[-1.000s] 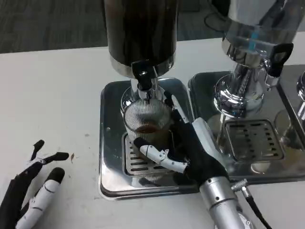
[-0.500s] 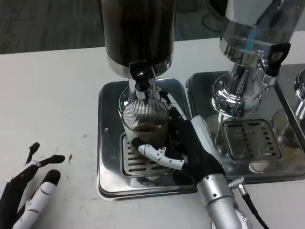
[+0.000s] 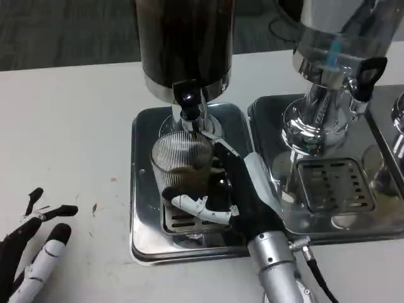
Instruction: Grasp the cup under the faucet to collect the drink, then remove the cup.
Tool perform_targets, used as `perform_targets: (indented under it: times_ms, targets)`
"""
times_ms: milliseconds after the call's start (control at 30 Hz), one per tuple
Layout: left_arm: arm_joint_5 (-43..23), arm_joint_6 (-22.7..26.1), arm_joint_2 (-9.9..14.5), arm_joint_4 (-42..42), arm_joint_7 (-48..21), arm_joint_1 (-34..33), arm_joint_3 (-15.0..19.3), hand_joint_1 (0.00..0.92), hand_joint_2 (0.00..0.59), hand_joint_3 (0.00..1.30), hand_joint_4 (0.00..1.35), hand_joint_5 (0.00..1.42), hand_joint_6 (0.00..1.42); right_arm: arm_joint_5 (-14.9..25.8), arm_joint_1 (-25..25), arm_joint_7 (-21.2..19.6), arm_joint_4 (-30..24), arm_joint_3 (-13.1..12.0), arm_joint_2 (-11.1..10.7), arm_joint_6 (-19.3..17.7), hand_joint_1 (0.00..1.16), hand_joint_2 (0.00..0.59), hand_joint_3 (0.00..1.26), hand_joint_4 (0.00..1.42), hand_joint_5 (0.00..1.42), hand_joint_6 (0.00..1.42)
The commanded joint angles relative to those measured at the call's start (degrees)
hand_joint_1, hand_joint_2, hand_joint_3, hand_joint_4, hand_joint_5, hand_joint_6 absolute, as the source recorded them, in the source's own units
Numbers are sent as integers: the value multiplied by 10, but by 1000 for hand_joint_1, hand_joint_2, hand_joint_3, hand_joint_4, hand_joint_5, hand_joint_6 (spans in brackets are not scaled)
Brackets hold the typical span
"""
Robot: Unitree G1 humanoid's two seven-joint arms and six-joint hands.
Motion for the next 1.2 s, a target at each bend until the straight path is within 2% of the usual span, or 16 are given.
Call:
perform_targets:
  times_ms: [33,467,733,867,1000,1200]
  targets:
    - [-7,5,7,-13,-4,9,5,0,210,389,13,109,0,-4,0,-9,22,6,8,-13,897,179,291,348,475,649]
    - [-12,10,7,-16,-7,11,6,0,212,398,17,99,0,-10,-1,-50,41,7,12,-36,944,193,387,481,687,1004]
    - [-13,15,3,-26,-7,16,4,0,213,400,21,98,0,-13,-4,-62,47,10,12,-47,968,179,417,541,815,1223]
    - [-12,16,1,-27,-7,16,2,0,213,399,18,98,0,-13,-4,-69,45,8,11,-54,978,170,432,540,834,1265]
    - [-10,14,0,-26,-6,13,-2,0,213,395,17,98,0,-31,1,-97,38,8,5,-56,990,164,455,565,855,1292]
    - [-11,14,5,-17,-15,1,-13,0,209,373,0,85,0,-33,15,-100,16,4,-4,-67,998,148,481,593,873,1321]
